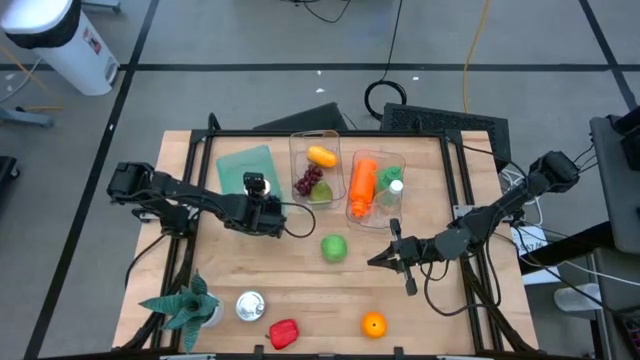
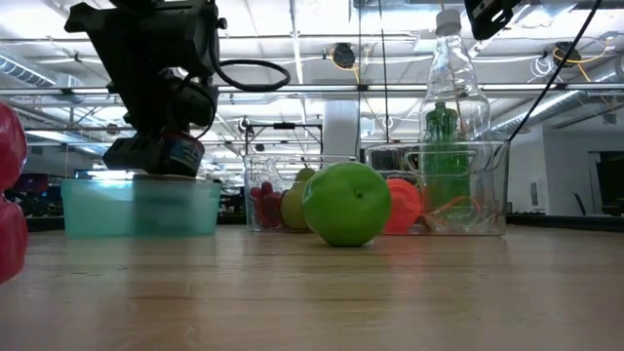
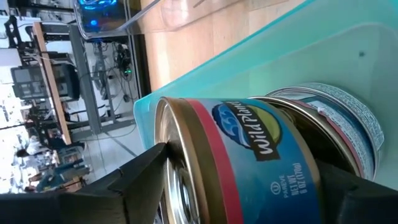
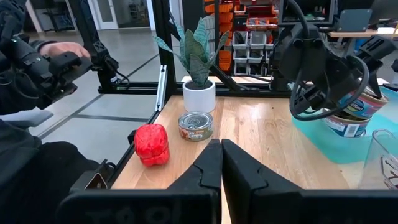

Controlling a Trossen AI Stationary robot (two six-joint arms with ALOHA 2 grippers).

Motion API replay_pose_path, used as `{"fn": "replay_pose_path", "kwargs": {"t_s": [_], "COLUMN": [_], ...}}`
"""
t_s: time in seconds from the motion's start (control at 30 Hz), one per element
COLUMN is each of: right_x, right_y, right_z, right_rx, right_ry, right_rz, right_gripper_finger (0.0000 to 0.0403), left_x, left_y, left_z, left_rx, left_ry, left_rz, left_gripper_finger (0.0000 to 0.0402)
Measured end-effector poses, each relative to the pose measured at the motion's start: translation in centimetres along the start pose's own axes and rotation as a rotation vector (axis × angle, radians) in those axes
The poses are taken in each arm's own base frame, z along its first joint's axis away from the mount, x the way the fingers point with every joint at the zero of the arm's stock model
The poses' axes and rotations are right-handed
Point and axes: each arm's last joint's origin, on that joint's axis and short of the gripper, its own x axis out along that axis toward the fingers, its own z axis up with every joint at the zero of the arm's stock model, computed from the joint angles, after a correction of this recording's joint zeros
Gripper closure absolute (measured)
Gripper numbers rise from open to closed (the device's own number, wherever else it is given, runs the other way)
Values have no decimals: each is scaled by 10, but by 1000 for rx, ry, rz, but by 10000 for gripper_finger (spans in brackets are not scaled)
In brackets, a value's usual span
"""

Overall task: Pick & Place Food Item
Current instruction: Stack the blue tuna can on top of the blue tuna can in the green bin

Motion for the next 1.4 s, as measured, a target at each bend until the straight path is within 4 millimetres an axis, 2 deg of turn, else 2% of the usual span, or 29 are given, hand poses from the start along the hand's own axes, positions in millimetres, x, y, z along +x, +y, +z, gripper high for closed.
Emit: {"fn": "replay_pose_path", "kwargs": {"t_s": [0.27,0.83,1.13,1.4], "right_x": [0,0,0,0], "right_y": [0,0,0,0], "right_z": [0,0,0,0], "right_rx": [-2,-2,-6,-6], "right_ry": [4,3,3,3], "right_rz": [-1,0,-1,-1], "right_gripper_finger": [403,403,403,403], "left_x": [-6,-11,-20,-32], "left_y": [1,1,-3,1], "left_z": [-2,-3,-5,-12], "left_rx": [-25,-63,-47,-69], "left_ry": [-24,-39,-76,-124], "left_rz": [-54,-137,-159,-208], "left_gripper_finger": [115,33,30,27]}}
